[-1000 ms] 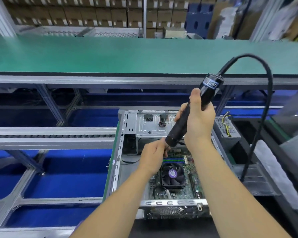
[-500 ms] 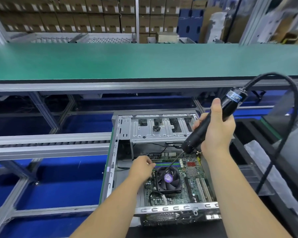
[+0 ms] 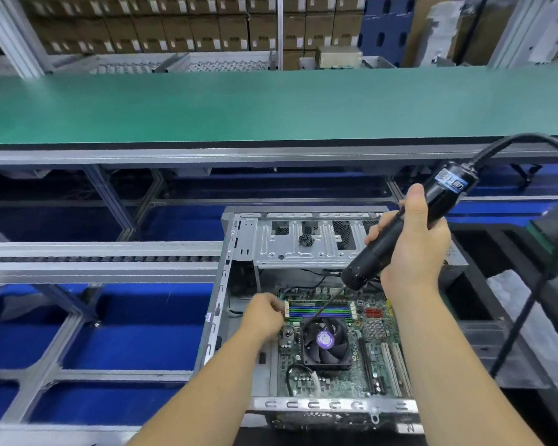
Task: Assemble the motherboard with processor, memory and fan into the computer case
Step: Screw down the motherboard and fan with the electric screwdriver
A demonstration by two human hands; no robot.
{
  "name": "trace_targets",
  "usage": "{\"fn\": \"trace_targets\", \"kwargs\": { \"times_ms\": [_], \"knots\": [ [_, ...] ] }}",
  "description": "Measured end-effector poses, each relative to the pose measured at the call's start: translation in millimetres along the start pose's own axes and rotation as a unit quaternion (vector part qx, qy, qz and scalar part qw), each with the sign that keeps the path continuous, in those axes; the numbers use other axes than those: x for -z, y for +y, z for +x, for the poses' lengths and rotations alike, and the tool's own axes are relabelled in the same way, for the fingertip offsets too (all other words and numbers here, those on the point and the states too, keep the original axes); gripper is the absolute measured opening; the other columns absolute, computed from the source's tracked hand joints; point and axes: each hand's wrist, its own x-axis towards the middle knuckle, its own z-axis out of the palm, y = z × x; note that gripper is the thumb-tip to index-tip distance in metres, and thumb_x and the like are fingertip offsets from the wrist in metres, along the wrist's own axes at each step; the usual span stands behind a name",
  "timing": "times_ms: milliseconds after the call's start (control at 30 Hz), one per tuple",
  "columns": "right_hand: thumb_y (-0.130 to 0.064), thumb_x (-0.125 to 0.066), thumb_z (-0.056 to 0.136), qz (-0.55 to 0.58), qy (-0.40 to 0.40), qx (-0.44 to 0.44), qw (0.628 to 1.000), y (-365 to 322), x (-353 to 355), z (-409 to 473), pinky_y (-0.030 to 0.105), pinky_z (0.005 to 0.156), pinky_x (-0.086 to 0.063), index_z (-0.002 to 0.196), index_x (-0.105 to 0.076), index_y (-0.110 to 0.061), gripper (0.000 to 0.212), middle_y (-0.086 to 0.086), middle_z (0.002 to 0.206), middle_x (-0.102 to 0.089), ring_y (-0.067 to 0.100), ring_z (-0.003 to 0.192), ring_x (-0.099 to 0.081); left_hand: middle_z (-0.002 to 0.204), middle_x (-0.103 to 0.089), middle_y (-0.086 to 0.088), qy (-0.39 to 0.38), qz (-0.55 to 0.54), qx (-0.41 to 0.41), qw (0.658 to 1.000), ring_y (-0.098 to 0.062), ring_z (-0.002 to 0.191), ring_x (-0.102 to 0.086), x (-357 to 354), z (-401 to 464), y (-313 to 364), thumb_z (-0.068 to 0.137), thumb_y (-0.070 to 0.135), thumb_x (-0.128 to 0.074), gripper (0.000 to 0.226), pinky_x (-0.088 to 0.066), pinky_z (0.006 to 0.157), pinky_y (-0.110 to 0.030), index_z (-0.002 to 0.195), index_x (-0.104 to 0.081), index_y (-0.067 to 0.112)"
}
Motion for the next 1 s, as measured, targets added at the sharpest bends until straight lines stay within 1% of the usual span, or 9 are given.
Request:
{"fn": "trace_targets", "kwargs": {
  "times_ms": [200,333,400,500,633,733,867,900,1000],
  "knots": [
    [-0.051,-0.071,0.080,0.013,-0.012,-0.026,1.000,-1.3,5.9,18.4,0.032,0.050,-0.049,0.089,-0.051,-0.019,0.039,0.002,0.061,-0.056,0.019,0.047,-0.051,0.132,-0.060,-0.009,0.021,0.098,-0.017,0.995,-0.027,0.114,-0.059,-4.6,21.1,10.2,0.098,0.015,-0.049,0.036,-0.047,0.094,-0.030,0.132,-0.059,0.010],
    [-0.051,-0.071,0.079,0.028,-0.009,-0.042,0.999,1.2,15.9,29.4,0.031,0.048,-0.048,0.089,-0.051,-0.018,0.040,0.001,0.061,-0.055,0.018,0.045,-0.051,0.141,-0.054,-0.015,-0.014,0.083,0.021,0.996,-0.026,0.105,-0.061,-18.3,27.5,10.3,0.100,0.015,-0.043,0.047,-0.047,0.080,-0.029,0.146,-0.044,0.008],
    [-0.052,-0.072,0.079,0.029,-0.013,-0.048,0.998,3.1,18.1,32.5,0.031,0.048,-0.047,0.089,-0.051,-0.018,0.041,0.001,0.061,-0.055,0.018,0.046,-0.051,0.146,-0.050,-0.011,-0.007,0.099,0.019,0.995,-0.025,0.113,-0.059,-19.5,27.6,6.2,0.101,0.017,-0.044,0.046,-0.050,0.089,-0.034,0.146,-0.044,0.009],
    [-0.052,-0.071,0.079,0.026,-0.016,-0.048,0.998,7.4,18.7,34.8,0.032,0.050,-0.047,0.090,-0.051,-0.017,0.041,0.001,0.061,-0.055,0.019,0.047,-0.050,0.141,-0.051,-0.009,0.004,0.142,-0.008,0.990,-0.029,0.121,-0.055,-17.0,25.3,8.1,0.102,0.020,-0.044,0.036,-0.047,0.097,-0.037,0.133,-0.057,0.010],
    [-0.053,-0.070,0.080,0.025,-0.026,-0.045,0.998,10.2,15.5,35.0,0.032,0.051,-0.048,0.089,-0.051,-0.019,0.040,0.001,0.062,-0.056,0.020,0.047,-0.051,0.067,-0.058,0.004,0.101,0.221,-0.079,0.967,-0.017,0.061,-0.058,0.1,9.2,41.0,0.092,0.034,-0.046,0.032,-0.046,0.055,-0.028,0.065,-0.053,0.018],
    [-0.054,-0.070,0.079,0.028,-0.023,-0.039,0.999,8.3,11.6,36.5,0.032,0.051,-0.048,0.090,-0.051,-0.018,0.042,0.001,0.061,-0.057,0.021,0.046,-0.051,0.045,-0.039,0.003,0.161,0.195,-0.146,0.956,-0.012,0.043,-0.035,14.1,-3.8,67.2,0.088,0.039,-0.045,0.042,-0.027,0.045,-0.023,0.054,-0.039,0.016],
    [-0.054,-0.072,0.077,0.034,-0.016,-0.041,0.998,6.0,11.3,37.3,0.032,0.050,-0.049,0.092,-0.052,-0.017,0.045,0.001,0.061,-0.057,0.020,0.047,-0.051,0.066,-0.056,0.010,0.209,0.098,-0.215,0.949,-0.007,0.061,-0.050,32.7,4.4,95.3,0.091,0.032,-0.055,0.023,-0.040,0.055,-0.027,0.068,-0.055,0.027],
    [-0.054,-0.072,0.077,0.035,-0.014,-0.042,0.998,5.7,12.0,37.3,0.032,0.050,-0.049,0.093,-0.052,-0.016,0.046,0.001,0.061,-0.057,0.020,0.047,-0.051,0.084,-0.061,0.012,0.194,0.089,-0.219,0.952,-0.009,0.074,-0.056,37.0,11.0,100.9,0.094,0.028,-0.057,0.011,-0.047,0.065,-0.029,0.085,-0.064,0.029],
    [-0.054,-0.072,0.077,0.033,-0.012,-0.042,0.999,5.5,13.7,36.7,0.032,0.050,-0.049,0.092,-0.052,-0.016,0.045,0.001,0.062,-0.056,0.019,0.047,-0.052,0.121,-0.057,0.005,0.137,0.141,-0.201,0.960,-0.018,0.104,-0.059,42.1,29.3,111.2,0.100,0.022,-0.053,0.026,-0.049,0.088,-0.034,0.123,-0.065,0.024]
  ]
}}
